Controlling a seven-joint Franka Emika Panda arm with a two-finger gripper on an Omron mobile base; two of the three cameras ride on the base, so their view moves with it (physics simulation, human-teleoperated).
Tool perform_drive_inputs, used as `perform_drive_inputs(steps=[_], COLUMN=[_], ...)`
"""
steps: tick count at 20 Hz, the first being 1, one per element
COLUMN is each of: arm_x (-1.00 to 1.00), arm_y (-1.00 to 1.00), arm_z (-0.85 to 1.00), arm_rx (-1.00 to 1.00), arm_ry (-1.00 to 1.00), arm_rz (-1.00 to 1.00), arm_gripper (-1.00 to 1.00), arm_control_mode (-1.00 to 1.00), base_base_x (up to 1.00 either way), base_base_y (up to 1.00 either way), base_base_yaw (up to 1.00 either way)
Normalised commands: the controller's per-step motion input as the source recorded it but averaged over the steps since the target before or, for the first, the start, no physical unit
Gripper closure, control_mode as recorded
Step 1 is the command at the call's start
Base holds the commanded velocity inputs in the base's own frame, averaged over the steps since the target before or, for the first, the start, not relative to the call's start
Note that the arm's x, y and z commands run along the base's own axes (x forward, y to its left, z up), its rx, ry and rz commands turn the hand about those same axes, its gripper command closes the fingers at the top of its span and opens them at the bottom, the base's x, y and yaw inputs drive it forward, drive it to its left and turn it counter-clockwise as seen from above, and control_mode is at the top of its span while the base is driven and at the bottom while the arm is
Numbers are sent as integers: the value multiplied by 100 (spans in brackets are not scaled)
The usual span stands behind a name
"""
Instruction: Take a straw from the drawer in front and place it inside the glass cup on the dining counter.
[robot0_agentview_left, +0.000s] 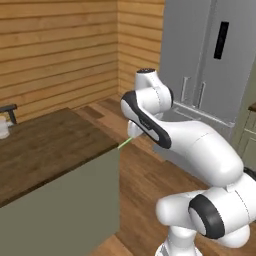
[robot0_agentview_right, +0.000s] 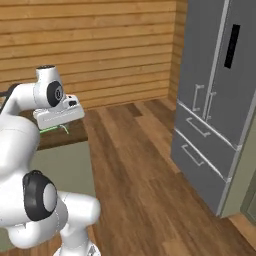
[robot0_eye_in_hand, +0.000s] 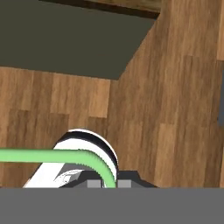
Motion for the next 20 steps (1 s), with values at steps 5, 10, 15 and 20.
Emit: perform_drive_inputs(steps=[5, 10, 15, 20], arm_x=[0, 0, 0, 0], arm_y=[0, 0, 0, 0], arm_z=[0, 0, 0, 0], arm_rx=[0, 0, 0, 0], arm_ry=[0, 0, 0, 0], arm_rz=[0, 0, 0, 0], arm_gripper=[100, 100, 100, 100], arm_control_mode=[100, 100, 100, 100], base_base_x=[100, 100, 100, 100], base_base_y=[-80, -58, -59, -37], base_base_yaw=[34, 41, 43, 39])
